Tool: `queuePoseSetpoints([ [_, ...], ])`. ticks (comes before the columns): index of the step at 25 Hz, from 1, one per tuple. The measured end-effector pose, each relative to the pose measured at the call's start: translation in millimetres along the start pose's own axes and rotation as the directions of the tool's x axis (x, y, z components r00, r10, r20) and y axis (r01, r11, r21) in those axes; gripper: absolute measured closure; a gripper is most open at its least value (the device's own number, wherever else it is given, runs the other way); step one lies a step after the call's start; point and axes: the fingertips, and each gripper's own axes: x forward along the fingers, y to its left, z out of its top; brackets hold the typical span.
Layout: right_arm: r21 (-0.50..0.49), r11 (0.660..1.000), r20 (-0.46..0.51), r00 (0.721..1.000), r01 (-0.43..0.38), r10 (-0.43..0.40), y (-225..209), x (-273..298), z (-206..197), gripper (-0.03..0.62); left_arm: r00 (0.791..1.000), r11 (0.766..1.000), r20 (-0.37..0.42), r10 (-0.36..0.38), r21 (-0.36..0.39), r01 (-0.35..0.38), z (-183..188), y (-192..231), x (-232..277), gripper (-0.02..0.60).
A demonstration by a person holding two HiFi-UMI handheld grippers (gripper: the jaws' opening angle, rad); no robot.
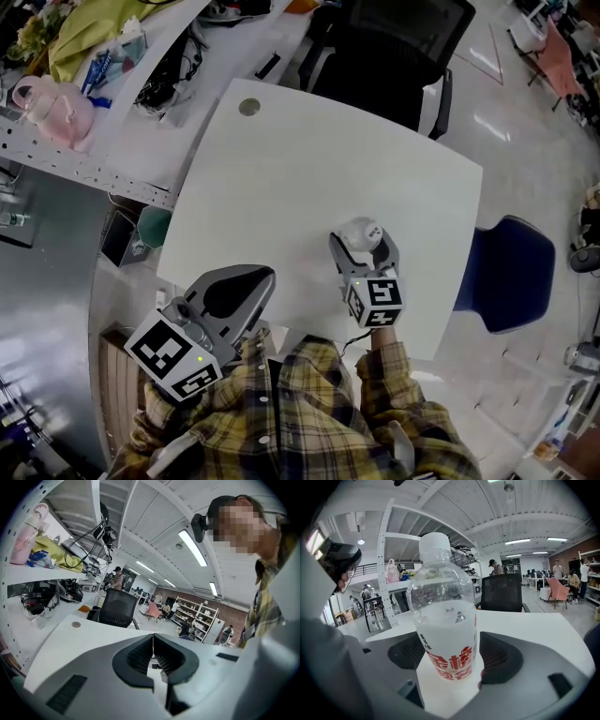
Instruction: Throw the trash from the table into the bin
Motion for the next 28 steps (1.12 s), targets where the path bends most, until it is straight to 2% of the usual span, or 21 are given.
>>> queuePoseSetpoints([
  [4,-0.015,1.000,-0.016,1.000,-0.003,0.003,2.8,0.4,-0.2,0.269,1.000,1.000,0.006,0.000,-0.004,0.000,1.2,2.3,-1.4,0.571],
  [16,-0.023,0.999,-0.002,1.000,0.027,-0.027,13.6,-11.0,13.0,0.284,0.998,0.998,0.024,-0.063,0.001,0.063,5.9,4.4,-4.9,0.571],
  [22,-0.001,0.995,0.023,0.995,0.098,-0.098,16.6,-19.8,26.7,0.287,0.983,0.983,0.017,-0.181,0.002,0.181,7.6,7.4,3.1,0.571],
  [28,0.040,0.979,0.043,0.978,0.201,-0.202,21.9,-28.7,42.3,0.287,0.934,0.934,-0.036,-0.356,-0.002,0.356,12.1,5.4,18.4,0.571],
])
